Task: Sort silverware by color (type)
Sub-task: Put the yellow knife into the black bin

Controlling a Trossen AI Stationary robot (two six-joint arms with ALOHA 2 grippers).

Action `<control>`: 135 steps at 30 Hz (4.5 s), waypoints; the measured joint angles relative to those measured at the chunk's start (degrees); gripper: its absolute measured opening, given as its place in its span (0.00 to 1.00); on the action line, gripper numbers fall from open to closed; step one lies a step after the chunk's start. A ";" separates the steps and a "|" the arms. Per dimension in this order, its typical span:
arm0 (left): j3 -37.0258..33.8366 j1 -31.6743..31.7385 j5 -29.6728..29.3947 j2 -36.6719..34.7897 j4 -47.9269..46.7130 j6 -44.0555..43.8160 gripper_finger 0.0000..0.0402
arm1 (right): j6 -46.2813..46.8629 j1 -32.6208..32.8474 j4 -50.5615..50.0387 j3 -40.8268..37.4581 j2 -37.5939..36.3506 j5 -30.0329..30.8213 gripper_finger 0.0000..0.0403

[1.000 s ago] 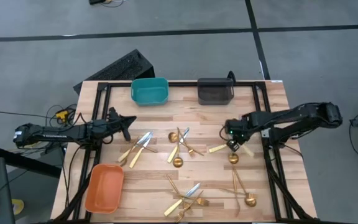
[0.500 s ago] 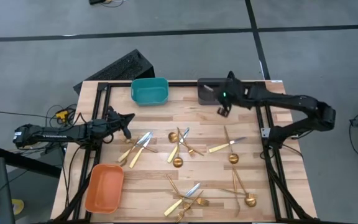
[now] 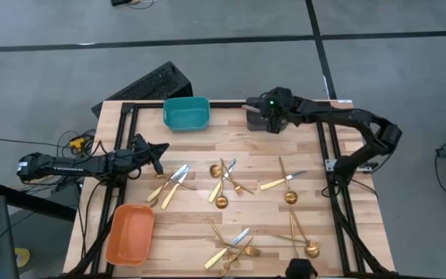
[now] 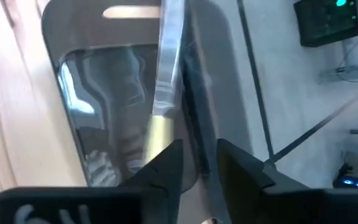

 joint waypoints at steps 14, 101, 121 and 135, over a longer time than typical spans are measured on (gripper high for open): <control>-0.35 -3.29 2.27 0.01 3.18 -0.27 0.00 | 24.48 10.72 -10.94 0.60 -12.29 -1.67 0.43; 46.32 1.78 28.90 87.46 56.85 18.21 0.31 | 34.25 37.36 80.16 -33.90 -12.16 1.26 0.18; 50.36 2.29 26.11 88.24 55.05 19.40 0.30 | 33.42 37.37 94.96 -33.87 -4.82 -0.07 0.18; 50.36 2.34 22.09 88.15 51.32 19.44 0.01 | 33.25 37.55 94.63 -31.39 -1.85 0.29 0.18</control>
